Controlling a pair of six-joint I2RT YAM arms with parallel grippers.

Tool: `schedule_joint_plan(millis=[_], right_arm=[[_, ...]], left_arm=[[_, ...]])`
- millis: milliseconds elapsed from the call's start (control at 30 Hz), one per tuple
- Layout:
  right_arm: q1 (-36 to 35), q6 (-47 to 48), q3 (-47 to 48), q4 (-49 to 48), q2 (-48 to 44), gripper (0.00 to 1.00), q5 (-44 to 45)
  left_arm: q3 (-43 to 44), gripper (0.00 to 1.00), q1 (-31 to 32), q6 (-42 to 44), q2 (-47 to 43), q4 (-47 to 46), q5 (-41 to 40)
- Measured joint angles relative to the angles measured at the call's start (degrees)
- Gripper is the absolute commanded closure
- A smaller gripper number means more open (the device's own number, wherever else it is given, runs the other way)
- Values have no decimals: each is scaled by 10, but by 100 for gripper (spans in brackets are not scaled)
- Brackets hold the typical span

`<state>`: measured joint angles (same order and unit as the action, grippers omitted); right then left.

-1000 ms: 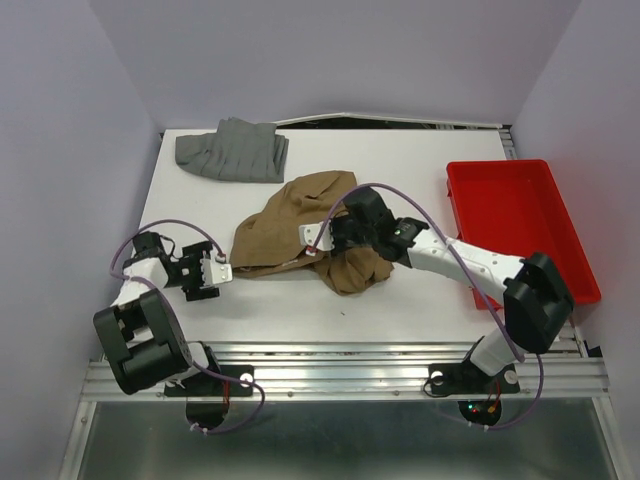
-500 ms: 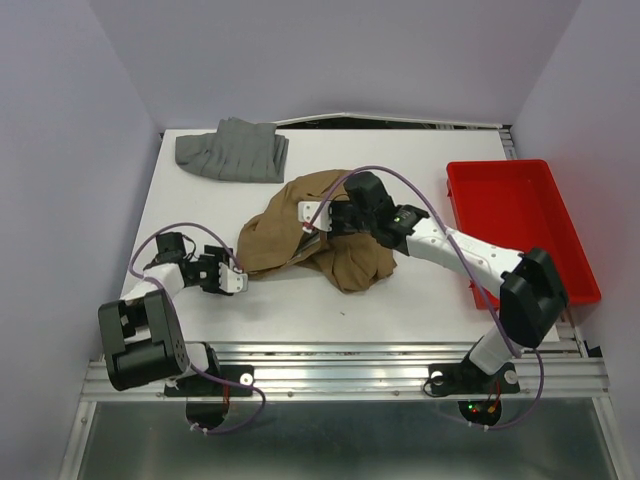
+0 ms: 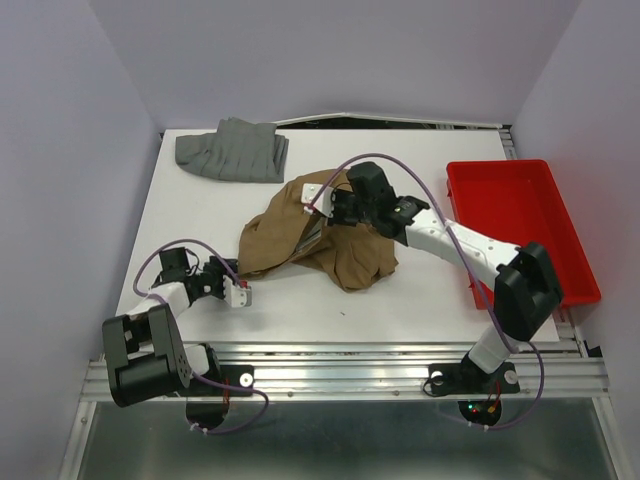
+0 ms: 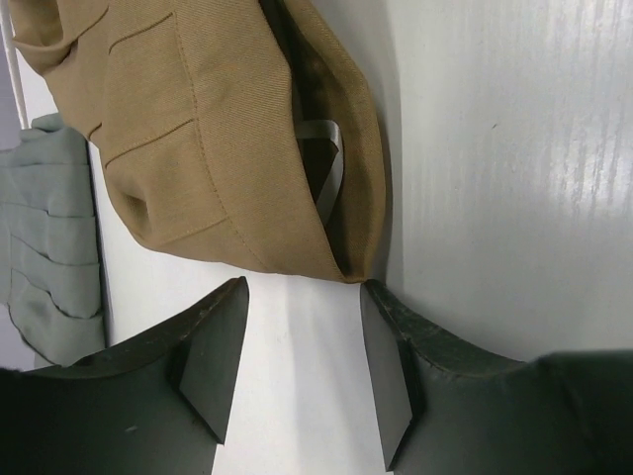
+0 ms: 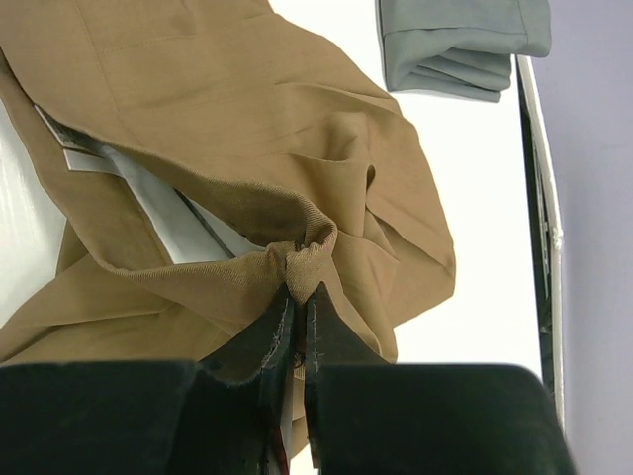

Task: Fold and stack the skirts
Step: Flatten the skirt out

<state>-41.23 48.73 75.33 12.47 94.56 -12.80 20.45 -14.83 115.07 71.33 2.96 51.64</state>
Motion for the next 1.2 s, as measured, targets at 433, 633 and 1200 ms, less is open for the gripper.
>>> schedule_joint_plan(millis=[433,633,1200], right_arm=[[4,-26,15,5,28,99,1],[4,-27,18,6,28,99,4],[155,-170,104,21,23,99,-27]], left_arm=[[-14,59,27,1,0,-7,5],[-21,79,50,2,-1,-5,4],[216,100,12,-453,-81,-83,58]])
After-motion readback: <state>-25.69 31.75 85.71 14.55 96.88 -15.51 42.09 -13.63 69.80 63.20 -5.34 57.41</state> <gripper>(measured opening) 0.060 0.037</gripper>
